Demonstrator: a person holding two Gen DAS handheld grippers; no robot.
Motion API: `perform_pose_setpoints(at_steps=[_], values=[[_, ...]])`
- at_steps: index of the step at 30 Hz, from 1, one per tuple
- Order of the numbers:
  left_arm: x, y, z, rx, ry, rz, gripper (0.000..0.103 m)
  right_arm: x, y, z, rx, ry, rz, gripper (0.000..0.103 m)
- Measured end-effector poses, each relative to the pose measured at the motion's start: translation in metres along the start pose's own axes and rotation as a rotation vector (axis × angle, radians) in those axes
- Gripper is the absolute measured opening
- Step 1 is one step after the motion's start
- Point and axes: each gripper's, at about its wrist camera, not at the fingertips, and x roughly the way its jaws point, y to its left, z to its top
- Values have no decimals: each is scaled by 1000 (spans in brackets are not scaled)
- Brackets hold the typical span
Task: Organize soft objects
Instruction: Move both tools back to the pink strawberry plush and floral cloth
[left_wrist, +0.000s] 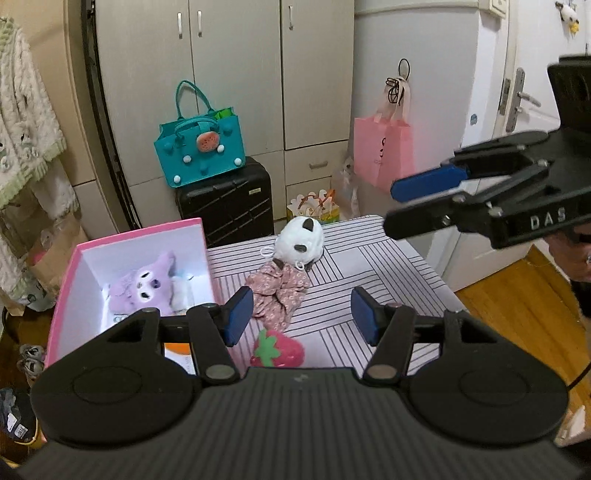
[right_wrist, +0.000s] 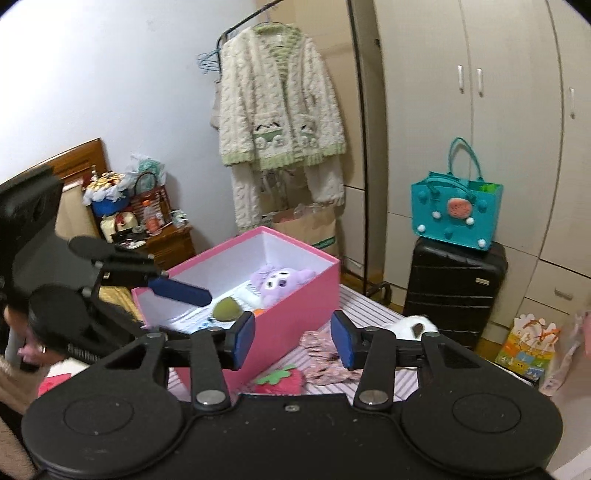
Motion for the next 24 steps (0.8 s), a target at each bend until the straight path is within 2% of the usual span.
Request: perform_pose_setpoints(at_steps=[4, 8, 16, 20, 24], values=[[25, -14, -2, -20, 18, -19, 58, 10, -22, -7, 48, 17, 16, 54], [47, -24, -6, -31, 30, -3, 58, 23, -41, -16, 98, 41, 45, 56], [90, -19, -26, -150, 76, 49, 58, 61, -68, -34, 175, 103, 97, 66], [104, -20, -34, -149, 40, 165, 59, 82, -73, -41, 195, 123, 118, 76], [116, -23, -42, -137, 45, 248, 59, 102, -77, -47, 192, 125, 120, 84]])
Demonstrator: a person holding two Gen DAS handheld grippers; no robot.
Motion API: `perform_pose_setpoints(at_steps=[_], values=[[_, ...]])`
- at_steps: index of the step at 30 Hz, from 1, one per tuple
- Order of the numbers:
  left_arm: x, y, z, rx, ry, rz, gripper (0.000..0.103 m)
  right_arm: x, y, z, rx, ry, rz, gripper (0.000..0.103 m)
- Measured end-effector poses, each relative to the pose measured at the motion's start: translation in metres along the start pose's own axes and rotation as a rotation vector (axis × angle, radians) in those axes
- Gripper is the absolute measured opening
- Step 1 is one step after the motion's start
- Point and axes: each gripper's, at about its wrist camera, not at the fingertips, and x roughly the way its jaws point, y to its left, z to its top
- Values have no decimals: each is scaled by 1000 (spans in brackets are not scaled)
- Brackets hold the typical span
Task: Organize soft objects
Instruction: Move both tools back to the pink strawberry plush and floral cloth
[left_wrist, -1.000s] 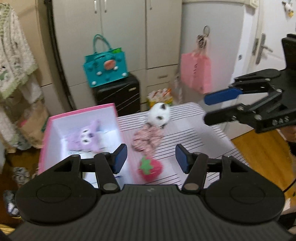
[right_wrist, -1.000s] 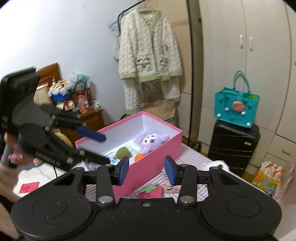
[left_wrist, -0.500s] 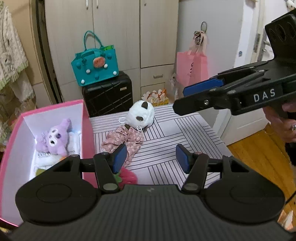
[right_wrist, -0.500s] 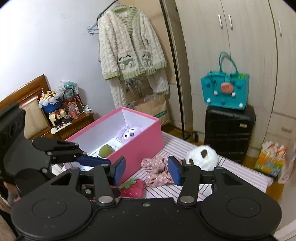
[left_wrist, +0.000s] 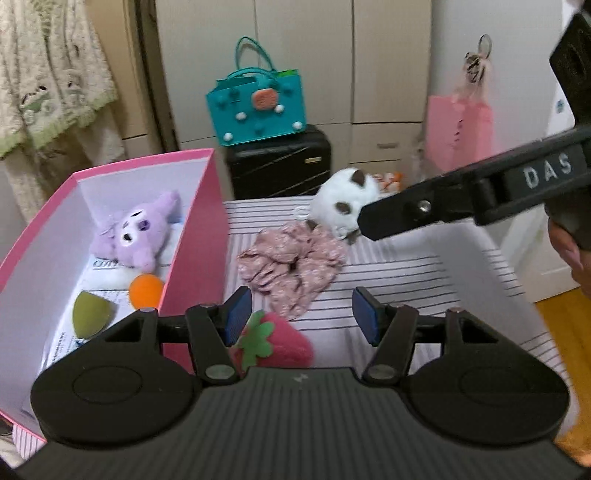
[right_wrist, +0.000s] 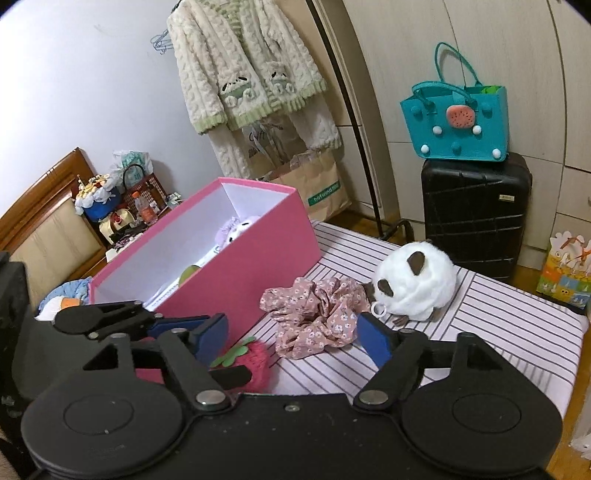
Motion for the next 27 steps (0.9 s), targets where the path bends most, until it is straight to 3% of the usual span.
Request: perform_pose_setpoints(at_steps=[3, 6, 13, 22, 27], values=[[1, -9, -8, 46, -20, 69, 61, 16, -6, 1, 16, 2, 15, 87], [2, -16, -15, 52, -24, 76, 61, 32, -9, 3, 9, 11, 18, 92], [11, -30, -33, 74, -52, 155, 63, 60, -7, 2, -79, 18, 19, 93], [36, -25, -39, 5, -8, 181, 68, 86, 1, 3, -216, 59, 12, 93], [39, -21, -38, -15, 5, 149, 70, 100, 4, 6, -268, 88, -6, 93]])
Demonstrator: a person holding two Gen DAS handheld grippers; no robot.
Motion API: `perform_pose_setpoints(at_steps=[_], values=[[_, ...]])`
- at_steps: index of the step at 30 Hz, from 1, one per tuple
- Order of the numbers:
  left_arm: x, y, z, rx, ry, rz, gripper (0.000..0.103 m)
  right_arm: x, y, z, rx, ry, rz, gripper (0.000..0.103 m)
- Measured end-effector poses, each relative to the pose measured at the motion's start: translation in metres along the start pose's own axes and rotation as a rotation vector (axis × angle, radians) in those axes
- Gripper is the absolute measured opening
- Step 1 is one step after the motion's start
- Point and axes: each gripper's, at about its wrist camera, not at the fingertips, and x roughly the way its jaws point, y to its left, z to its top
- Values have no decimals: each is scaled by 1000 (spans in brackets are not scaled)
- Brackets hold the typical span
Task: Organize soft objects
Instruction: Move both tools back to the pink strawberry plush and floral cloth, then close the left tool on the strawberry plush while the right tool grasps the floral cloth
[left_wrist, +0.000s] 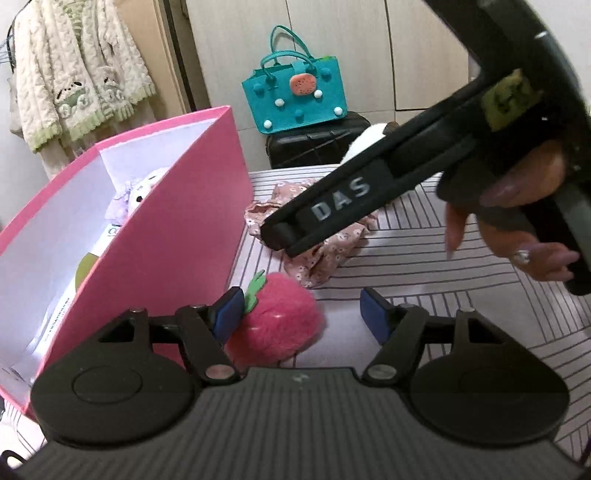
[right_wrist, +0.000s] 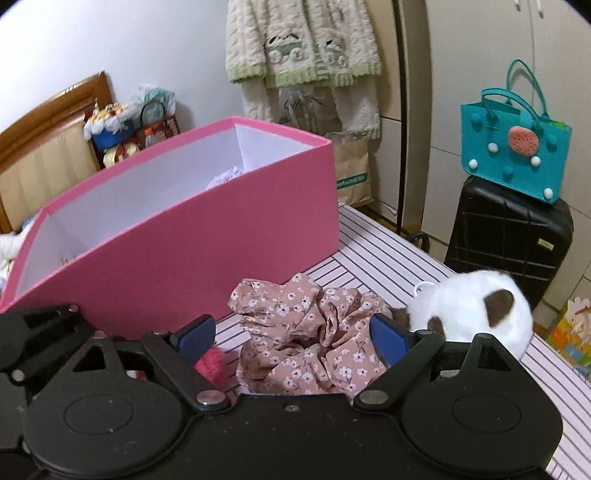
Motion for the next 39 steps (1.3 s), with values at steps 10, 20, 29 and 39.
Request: perform_pose_setpoints(at_steps=[10, 20, 29, 39], values=[[4, 14, 0, -83, 30, -72, 66, 30, -1, 5, 23, 95, -49, 92], [3, 15, -3, -57, 9, -49, 57, 5, -7, -14, 152, 97, -65, 21], [4, 26, -7, -88, -9, -35, 34, -40, -1, -51, 234, 54, -117, 18], [-6, 18, -6, -77, 16, -171, 31, -81, 1, -85, 323, 1, -179, 19]])
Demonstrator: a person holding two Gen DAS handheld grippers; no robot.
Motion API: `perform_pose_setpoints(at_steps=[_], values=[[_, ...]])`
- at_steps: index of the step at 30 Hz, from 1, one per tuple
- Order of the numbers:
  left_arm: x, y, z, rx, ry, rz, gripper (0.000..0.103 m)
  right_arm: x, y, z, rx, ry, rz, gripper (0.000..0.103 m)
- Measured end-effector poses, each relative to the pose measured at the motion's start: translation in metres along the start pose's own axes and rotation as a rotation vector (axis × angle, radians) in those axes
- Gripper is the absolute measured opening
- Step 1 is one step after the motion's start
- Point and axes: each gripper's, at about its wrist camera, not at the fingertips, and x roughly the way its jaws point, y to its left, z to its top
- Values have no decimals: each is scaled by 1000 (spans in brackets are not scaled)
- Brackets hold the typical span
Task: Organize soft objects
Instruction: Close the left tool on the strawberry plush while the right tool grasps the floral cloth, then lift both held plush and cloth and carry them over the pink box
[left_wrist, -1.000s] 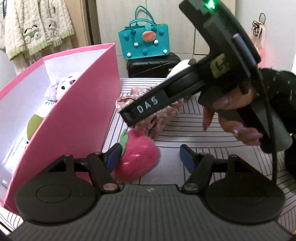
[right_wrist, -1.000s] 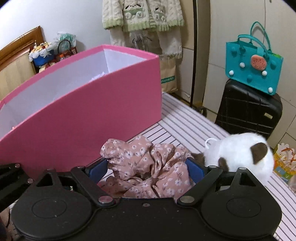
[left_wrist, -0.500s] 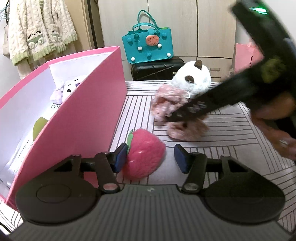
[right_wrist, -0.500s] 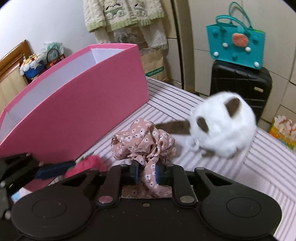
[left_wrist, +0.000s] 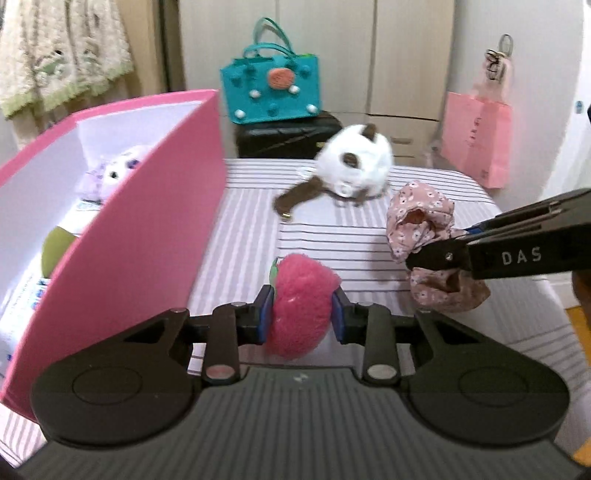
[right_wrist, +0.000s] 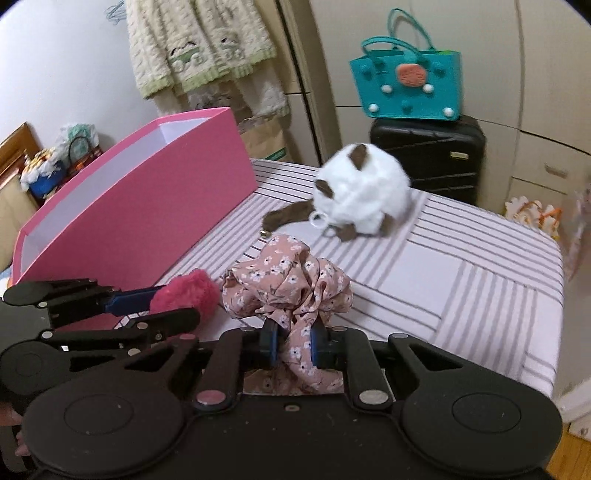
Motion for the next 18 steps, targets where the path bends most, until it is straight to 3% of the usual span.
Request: perform_pose_setpoints(at_steps=[8, 10, 18], values=[[5, -1, 8, -17, 55, -103, 35, -14, 1, -22, -11, -17, -31, 22], [7, 0, 11, -10, 73, -114, 41, -14, -1, -23, 6, -22, -27, 22], [20, 0, 12, -27, 114, -121, 42, -11, -3, -30, 14, -28, -43, 26]])
